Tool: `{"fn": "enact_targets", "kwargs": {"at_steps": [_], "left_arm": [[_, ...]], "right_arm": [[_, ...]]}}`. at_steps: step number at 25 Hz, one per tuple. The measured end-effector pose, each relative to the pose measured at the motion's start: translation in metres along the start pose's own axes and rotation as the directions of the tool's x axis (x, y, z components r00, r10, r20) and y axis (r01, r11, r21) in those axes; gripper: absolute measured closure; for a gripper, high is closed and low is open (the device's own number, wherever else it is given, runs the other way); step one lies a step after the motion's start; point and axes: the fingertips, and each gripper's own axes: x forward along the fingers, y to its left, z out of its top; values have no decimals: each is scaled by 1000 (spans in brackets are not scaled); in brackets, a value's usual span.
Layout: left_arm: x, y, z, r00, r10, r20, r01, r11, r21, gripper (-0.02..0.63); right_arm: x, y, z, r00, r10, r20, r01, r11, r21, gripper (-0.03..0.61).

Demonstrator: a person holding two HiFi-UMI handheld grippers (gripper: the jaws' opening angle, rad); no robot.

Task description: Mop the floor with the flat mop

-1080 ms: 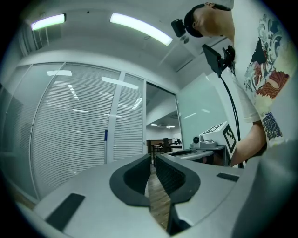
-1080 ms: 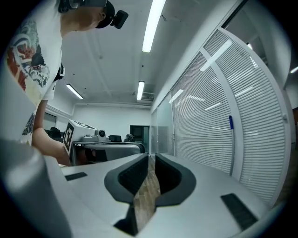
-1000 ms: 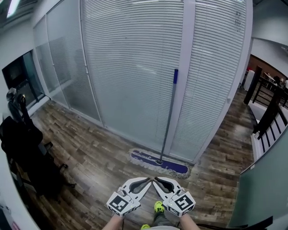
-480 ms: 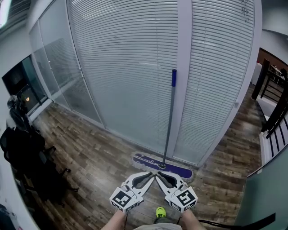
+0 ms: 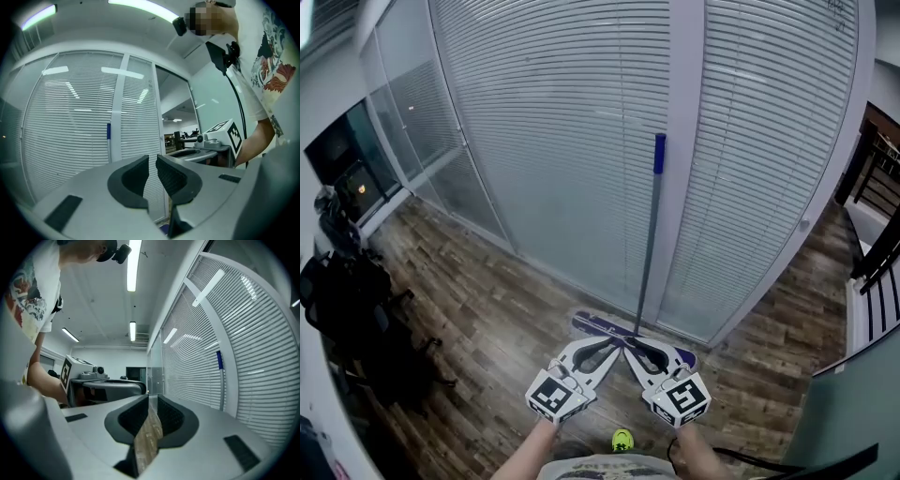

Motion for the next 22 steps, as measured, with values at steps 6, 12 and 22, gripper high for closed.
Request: {"fn": "enact_targets", "kwargs": {"at_steps": [6, 12, 22], "left_arm": [[28, 4, -12, 1000, -24, -8, 24, 999, 30, 580], [55, 29, -23, 999, -39, -21, 40, 999, 28, 580], [131, 137, -47, 996, -91, -14, 91, 996, 22, 526]], "right_arm": [[3, -34, -4, 999, -42, 15, 42, 999, 0, 538], [25, -67, 2, 997, -80, 19, 80, 997, -20, 538], [109, -167, -1, 980, -197, -24, 196, 980, -43, 525]]}}
